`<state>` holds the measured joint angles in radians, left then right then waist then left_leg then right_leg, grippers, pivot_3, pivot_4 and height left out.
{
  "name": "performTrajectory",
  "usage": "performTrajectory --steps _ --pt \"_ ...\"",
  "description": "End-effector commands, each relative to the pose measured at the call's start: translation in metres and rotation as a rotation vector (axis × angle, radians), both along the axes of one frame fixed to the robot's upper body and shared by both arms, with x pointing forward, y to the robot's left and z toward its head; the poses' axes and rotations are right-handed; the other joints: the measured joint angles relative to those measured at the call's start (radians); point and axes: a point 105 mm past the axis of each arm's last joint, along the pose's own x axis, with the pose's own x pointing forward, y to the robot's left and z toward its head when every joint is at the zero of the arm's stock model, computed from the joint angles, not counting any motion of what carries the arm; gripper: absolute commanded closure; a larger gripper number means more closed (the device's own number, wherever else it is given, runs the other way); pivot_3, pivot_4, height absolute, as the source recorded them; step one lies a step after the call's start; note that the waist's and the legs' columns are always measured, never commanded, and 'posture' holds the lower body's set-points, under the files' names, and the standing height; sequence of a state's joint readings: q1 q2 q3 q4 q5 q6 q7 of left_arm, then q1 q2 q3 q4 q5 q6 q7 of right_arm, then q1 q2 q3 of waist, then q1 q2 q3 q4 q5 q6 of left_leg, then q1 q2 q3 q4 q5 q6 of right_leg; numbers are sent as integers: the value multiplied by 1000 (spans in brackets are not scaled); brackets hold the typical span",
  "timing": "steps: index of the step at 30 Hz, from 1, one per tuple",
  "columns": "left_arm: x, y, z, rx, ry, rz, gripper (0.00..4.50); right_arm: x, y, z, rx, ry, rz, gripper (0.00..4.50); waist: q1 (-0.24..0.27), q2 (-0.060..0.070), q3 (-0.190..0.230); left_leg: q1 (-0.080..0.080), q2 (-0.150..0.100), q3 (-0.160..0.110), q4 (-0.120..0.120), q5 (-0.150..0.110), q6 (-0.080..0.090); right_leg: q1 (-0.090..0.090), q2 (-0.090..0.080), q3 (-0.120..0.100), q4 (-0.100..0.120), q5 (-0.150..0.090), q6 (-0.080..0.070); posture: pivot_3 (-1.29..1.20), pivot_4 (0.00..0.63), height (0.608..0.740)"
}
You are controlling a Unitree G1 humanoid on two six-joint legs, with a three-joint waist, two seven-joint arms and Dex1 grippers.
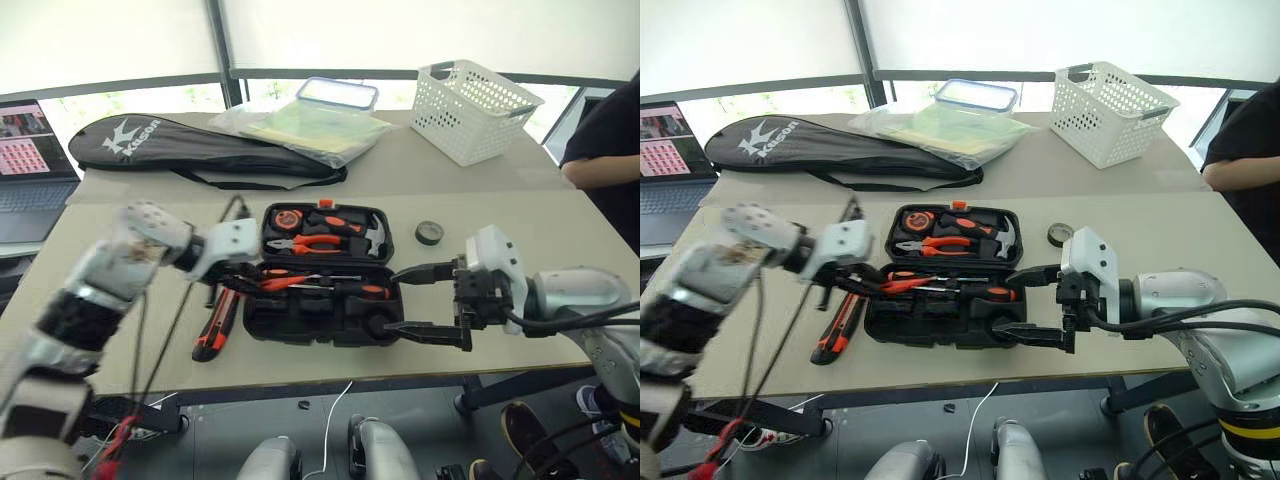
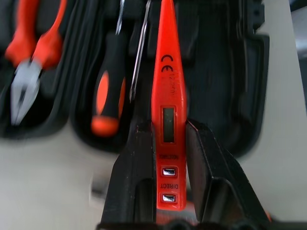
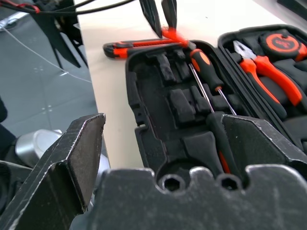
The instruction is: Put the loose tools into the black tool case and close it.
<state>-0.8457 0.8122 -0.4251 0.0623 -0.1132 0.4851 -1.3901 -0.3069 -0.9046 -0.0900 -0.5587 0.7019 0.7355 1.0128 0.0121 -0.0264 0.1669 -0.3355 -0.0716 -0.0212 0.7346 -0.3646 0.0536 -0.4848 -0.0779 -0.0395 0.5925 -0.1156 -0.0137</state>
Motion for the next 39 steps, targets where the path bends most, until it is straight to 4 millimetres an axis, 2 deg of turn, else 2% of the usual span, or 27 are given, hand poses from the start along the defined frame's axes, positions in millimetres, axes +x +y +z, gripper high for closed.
performTrajectory --steps 1,5,9,19,25,27,28,31,34,35,39 --pt "7 -4 -1 60 13 -5 4081 2 0 14 33 -84 -35 0 -6 0 0 1 1 1 0 0 0 0 1 1 0 0 0 0 150 740" --pt "9 -11 -11 116 38 -41 4081 2 3 14 47 -90 -47 0 -5 0 0 2 1 2 0 -1 1 1 1 0 1 0 0 0 150 740" --pt "8 -6 -19 193 47 -67 4081 4 5 14 58 -95 -56 0 -3 0 0 0 1 2 2 -2 3 0 1 -1 0 2 3 0 150 740" --pt "5 -13 -38 240 93 -86 4081 10 5 18 95 -112 -93 0 0 1 0 2 0 3 3 -2 4 2 1 0 0 2 4 0 150 740" --pt "8 -12 -43 282 74 -84 4081 11 5 20 108 -118 -109 0 0 1 -1 13 1 3 1 -4 8 14 1 0 -7 2 5 0 150 740" --pt "7 -15 -40 263 77 -90 3069 11 5 20 113 -117 -113 0 0 1 -1 15 1 3 1 -5 9 17 1 0 -8 1 6 0 150 740" --pt "6 -17 -35 240 91 -89 2858 11 5 20 114 -116 -114 0 0 1 -1 15 1 3 1 -5 9 17 1 0 -8 1 6 0 150 740" --pt "-3 -20 -14 160 129 -98 1724 10 5 18 117 -110 -115 0 0 1 -1 15 1 3 1 -5 9 17 1 0 -9 1 6 0 150 740" --pt "-12 -12 11 93 136 -94 750 7 5 16 115 -97 -106 0 -3 1 0 12 1 3 1 -5 9 14 1 -1 -5 2 7 0 150 740" --pt "-16 -8 18 72 140 -91 510 6 5 15 114 -93 -104 0 -5 1 0 10 1 3 1 -5 9 12 1 0 -5 2 7 0 150 740" --pt "-26 3 36 -40 154 -86 510 6 4 12 111 -85 -104 0 -8 1 0 9 1 3 0 -5 8 10 1 -1 -5 2 7 0 150 740"
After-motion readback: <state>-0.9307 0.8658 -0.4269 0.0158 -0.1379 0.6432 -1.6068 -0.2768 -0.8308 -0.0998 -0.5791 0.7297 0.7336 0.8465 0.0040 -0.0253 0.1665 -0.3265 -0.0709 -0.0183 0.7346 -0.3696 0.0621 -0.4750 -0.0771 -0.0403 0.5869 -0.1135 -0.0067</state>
